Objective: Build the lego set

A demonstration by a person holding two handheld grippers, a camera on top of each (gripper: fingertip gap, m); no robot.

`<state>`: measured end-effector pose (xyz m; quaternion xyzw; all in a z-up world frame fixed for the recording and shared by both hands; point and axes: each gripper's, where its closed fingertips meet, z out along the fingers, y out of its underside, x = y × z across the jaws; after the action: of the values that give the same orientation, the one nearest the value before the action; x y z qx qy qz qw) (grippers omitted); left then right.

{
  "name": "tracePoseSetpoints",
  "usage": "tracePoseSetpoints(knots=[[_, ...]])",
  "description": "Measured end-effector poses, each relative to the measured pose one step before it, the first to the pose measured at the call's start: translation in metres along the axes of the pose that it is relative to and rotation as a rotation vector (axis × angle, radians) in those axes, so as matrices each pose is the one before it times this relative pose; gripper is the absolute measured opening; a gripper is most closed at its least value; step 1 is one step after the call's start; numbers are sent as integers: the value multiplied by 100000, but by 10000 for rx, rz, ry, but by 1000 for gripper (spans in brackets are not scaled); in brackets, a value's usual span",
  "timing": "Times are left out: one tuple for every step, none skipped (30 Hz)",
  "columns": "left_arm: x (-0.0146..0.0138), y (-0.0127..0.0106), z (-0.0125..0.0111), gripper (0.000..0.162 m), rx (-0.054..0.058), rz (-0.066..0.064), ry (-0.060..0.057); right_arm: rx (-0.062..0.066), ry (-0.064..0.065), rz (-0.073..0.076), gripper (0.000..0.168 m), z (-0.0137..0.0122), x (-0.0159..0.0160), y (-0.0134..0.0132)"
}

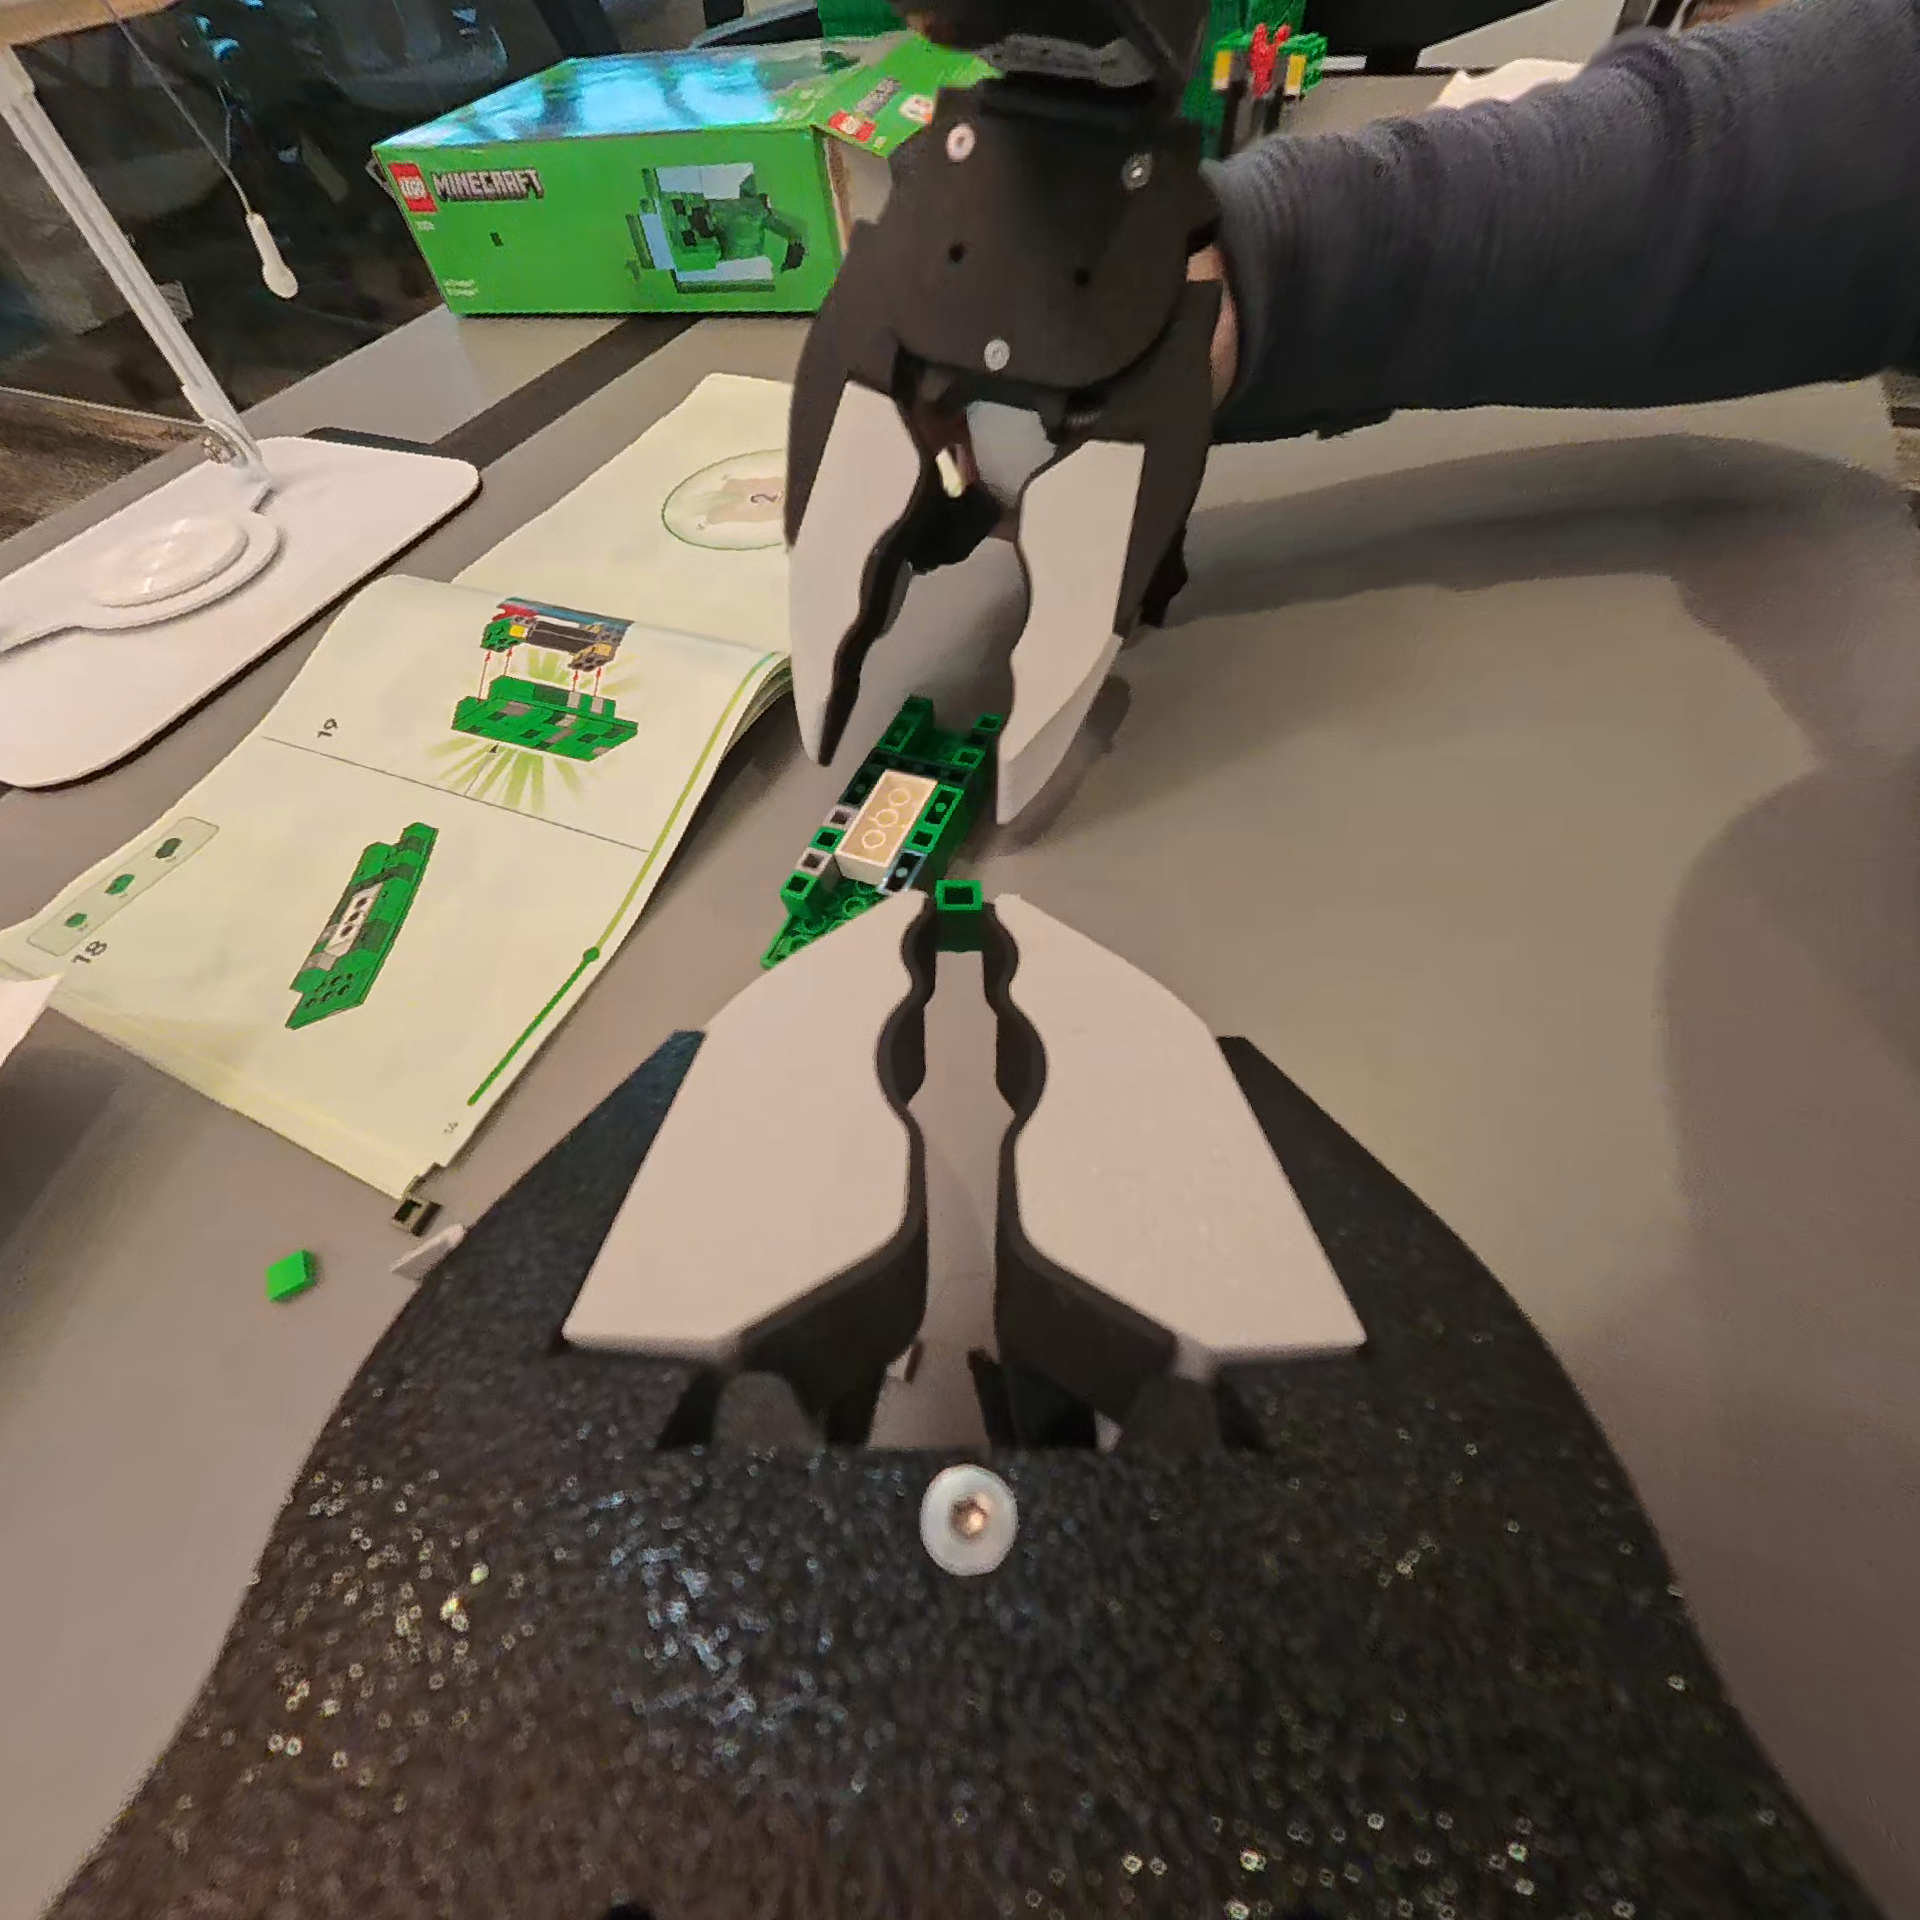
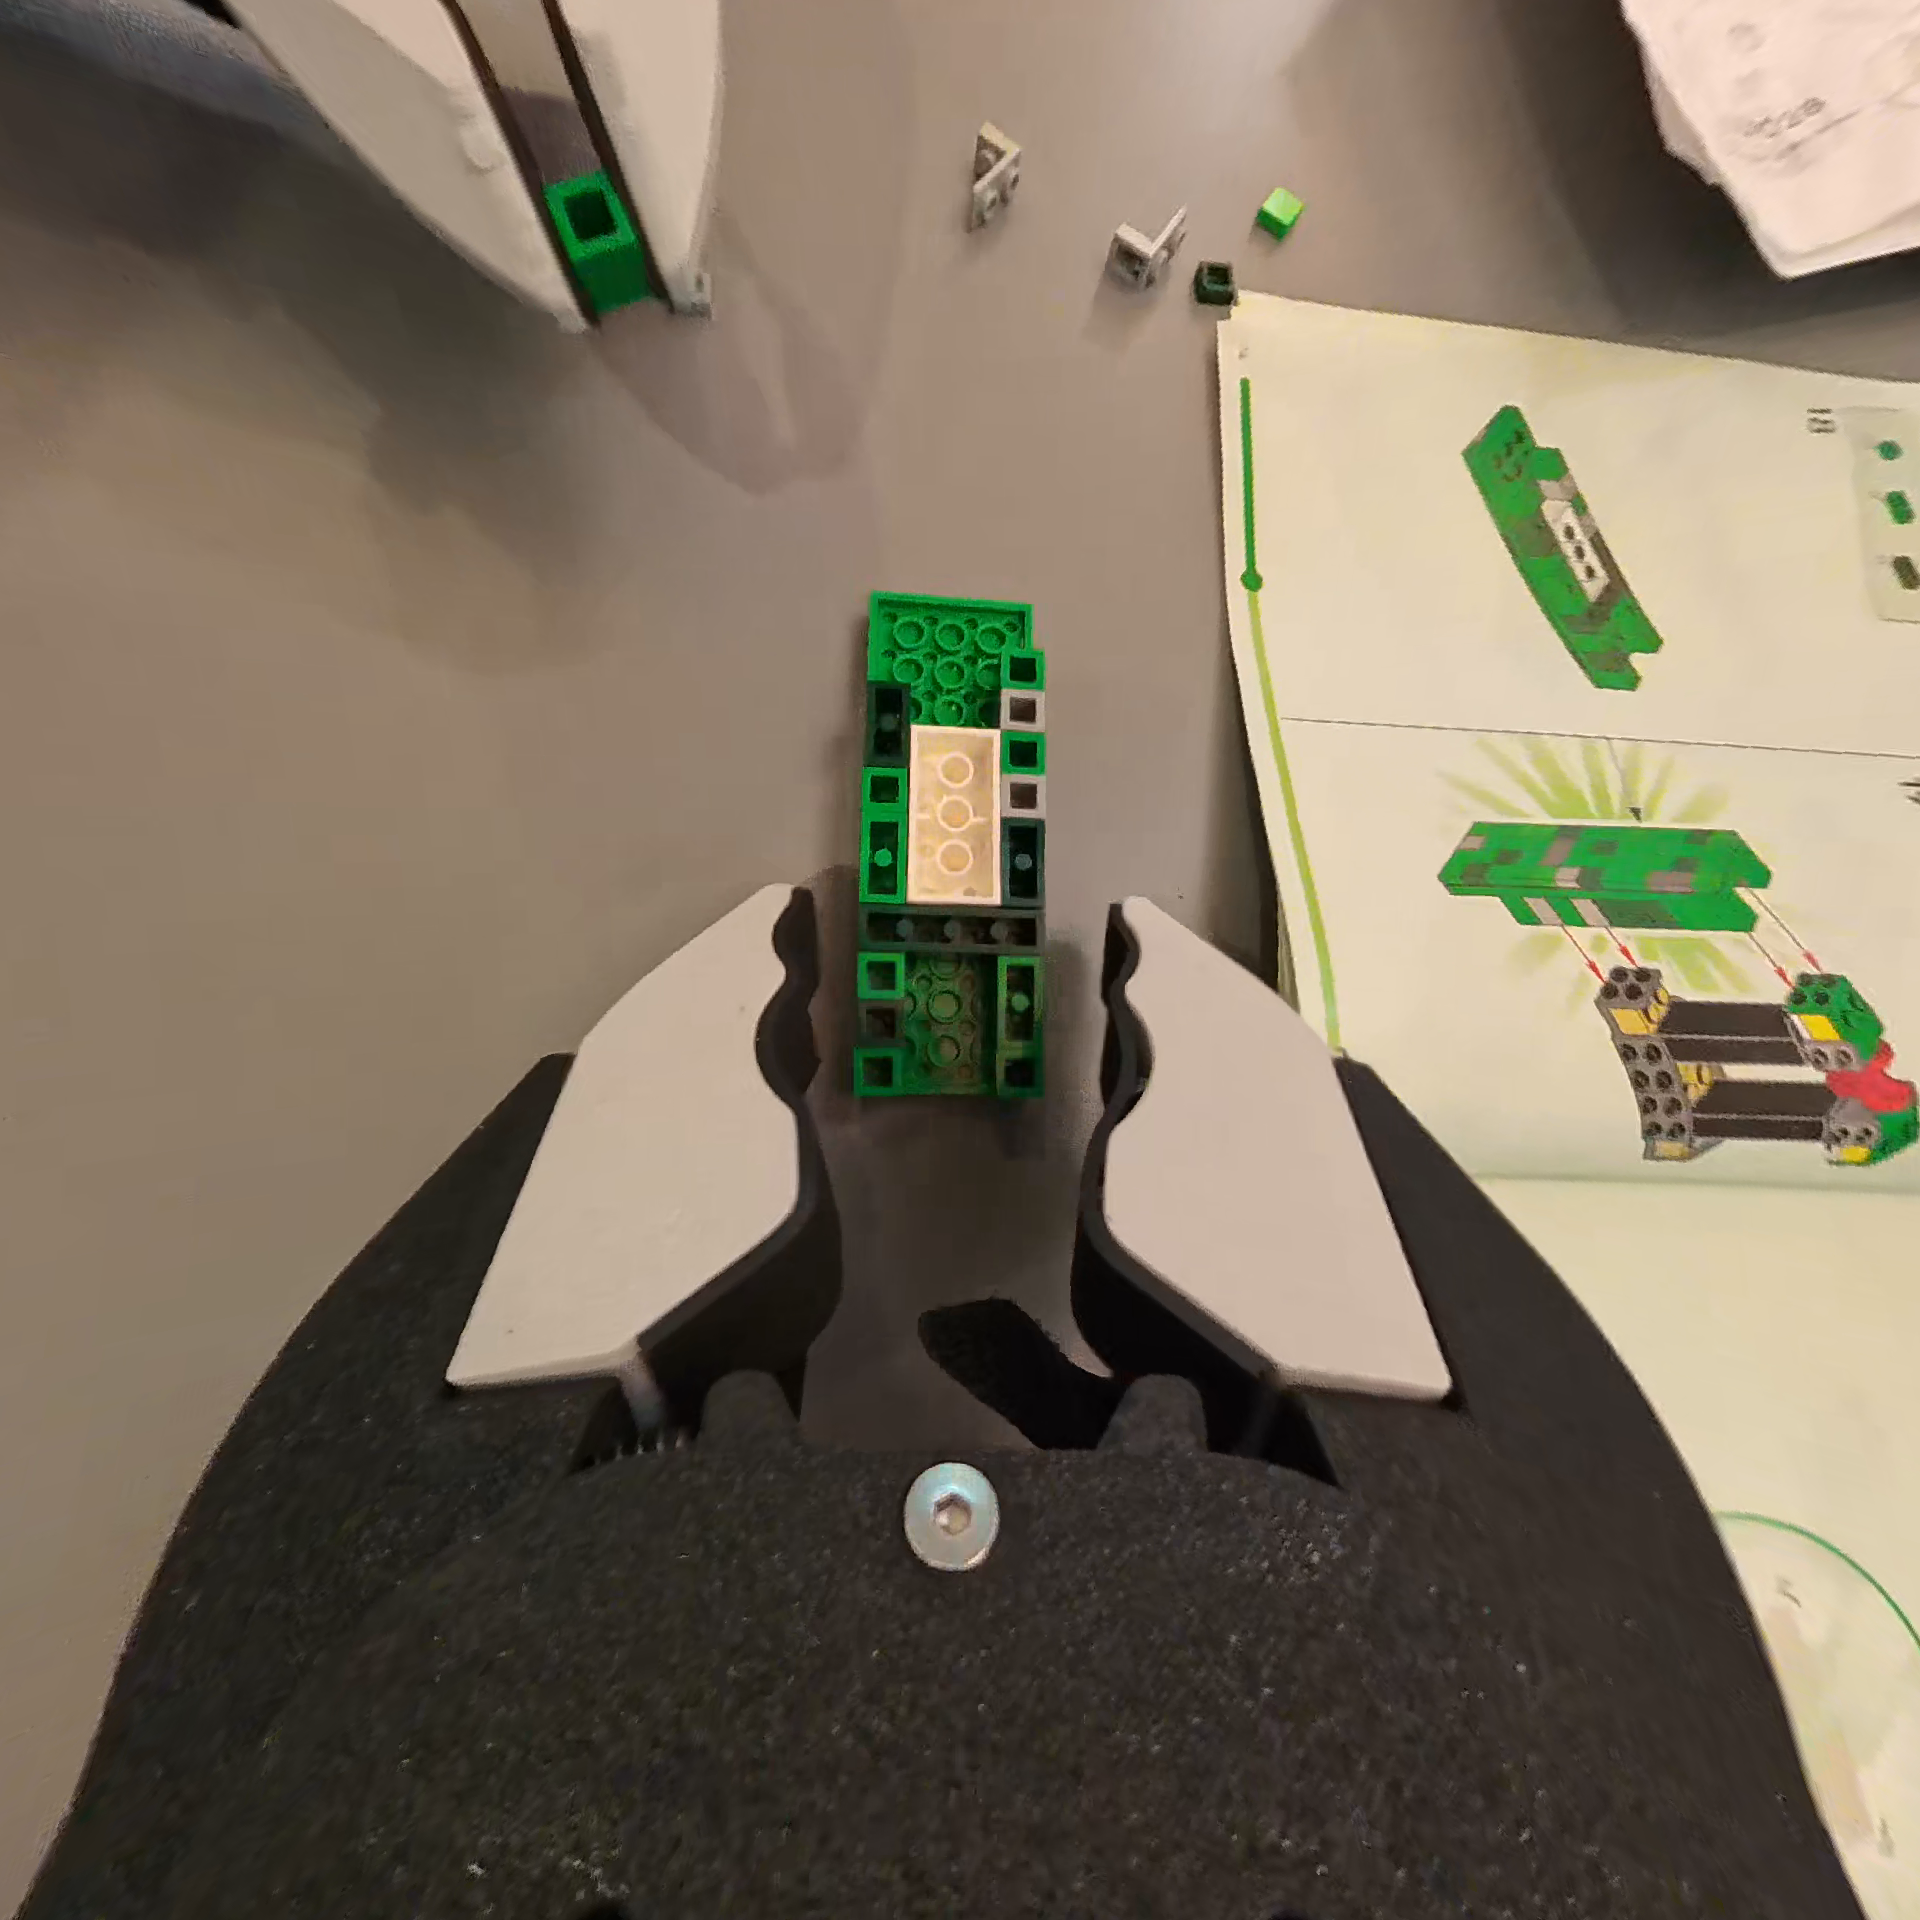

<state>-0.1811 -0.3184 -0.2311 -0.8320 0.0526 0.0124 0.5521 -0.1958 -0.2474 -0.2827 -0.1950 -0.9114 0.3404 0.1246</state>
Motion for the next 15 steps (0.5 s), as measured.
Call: tracePoseSetpoints(knots=[[153,17,2,7,8,-34,43,-116,-163,30,49,183,-41,106],[248,22,34,7,-8,-65,125,-80,-168,59,49,177,-63,132],[268,8,68,7,-19,-79,144,-66,-222,45,49,110,-177,157],[164,-42,64,7,1,-43,70,-93,-191,22,44,41,-193,211],[114,-96,73,7,39,4,25,-11,-62,-2,41,-67,-66,100],[128,-156,64,7,59,8,24,-20,-107,-68,36,-173,-182,134],[149,-189,95,7,69,-3,37,-71,-111,-74,36,-188,-223,237],[181,-200,109,7,73,1,57,-60,-42,-113,36,-215,-165,250],[209,-197,132,7,61,15,66,-53,-51,-199,36,-242,-254,294],[229,-163,158,7,38,35,57,-52,-38,-239,36,-280,-290,318],[236,-136,169,7,18,50,58,-51,-62,-233,36,-306,-370,344],[266,-134,185,7,10,45,67,-58,-108,-212,36,-320,-462,377],[270,-158,190,7,20,36,66,-53,-98,-173,36,-323,-460,380],[215,-152,196,7,24,14,28,-53,-83,-127,36,-320,-430,367],[135,-131,198,7,5,-22,-28,-47,-45,-82,36,-308,-377,356]])
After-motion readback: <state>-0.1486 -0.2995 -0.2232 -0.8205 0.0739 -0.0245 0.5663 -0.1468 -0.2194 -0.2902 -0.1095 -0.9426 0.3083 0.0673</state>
